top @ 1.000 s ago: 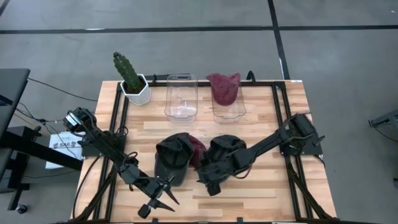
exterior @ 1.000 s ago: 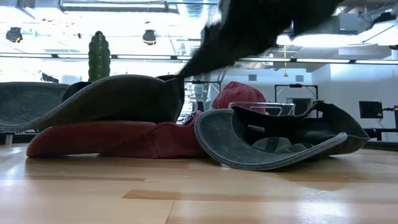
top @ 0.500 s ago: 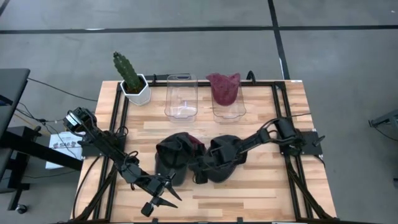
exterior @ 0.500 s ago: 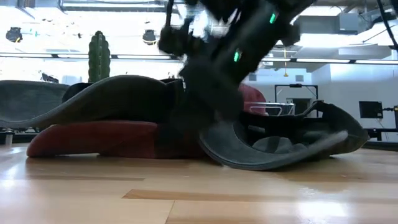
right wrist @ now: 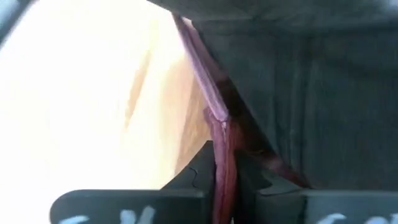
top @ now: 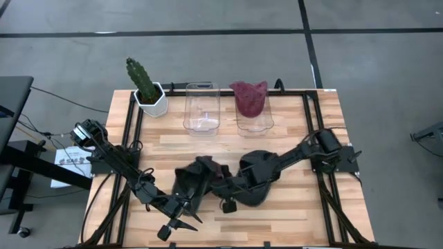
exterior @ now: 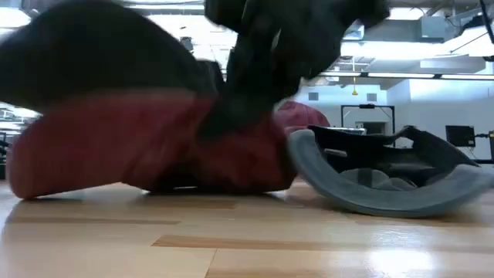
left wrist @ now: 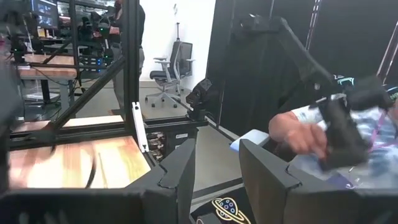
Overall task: Pick & Place hat
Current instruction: Put the red cap into the right transparent bin
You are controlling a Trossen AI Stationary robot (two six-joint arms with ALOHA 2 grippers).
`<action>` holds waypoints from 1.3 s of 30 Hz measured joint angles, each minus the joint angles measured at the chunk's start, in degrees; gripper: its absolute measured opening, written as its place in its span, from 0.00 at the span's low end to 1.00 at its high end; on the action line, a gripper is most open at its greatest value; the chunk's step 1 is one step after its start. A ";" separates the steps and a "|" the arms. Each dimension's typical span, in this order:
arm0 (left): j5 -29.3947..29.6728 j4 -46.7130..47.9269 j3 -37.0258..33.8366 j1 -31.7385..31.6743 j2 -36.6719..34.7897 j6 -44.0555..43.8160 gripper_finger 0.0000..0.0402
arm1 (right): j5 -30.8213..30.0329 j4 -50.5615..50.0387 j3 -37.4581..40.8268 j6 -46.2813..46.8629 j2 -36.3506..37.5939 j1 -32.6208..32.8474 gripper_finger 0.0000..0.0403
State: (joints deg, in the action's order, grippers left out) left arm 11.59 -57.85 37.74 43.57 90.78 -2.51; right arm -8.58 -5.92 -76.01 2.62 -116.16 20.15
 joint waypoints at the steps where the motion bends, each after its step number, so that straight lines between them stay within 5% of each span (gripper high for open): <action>1: 0.01 0.02 0.00 0.00 0.00 0.23 0.30 | -0.51 -0.53 0.00 -0.79 1.36 0.44 0.03; 20: 0.78 0.01 0.00 -0.06 0.00 0.49 0.30 | -7.82 -8.45 -0.07 -5.72 25.58 0.99 0.01; 30: 10.61 -0.04 0.00 -0.56 0.00 14.09 0.30 | -8.70 -16.00 -0.09 -1.49 26.96 0.24 0.00; 39: 31.73 3.37 -0.02 -4.90 0.02 15.08 0.30 | -13.25 -24.74 -0.07 2.99 26.90 -0.34 0.00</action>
State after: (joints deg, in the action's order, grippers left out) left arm 43.32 -54.48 37.71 38.67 90.80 12.56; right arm -21.83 -30.66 -76.07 5.60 -89.25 19.81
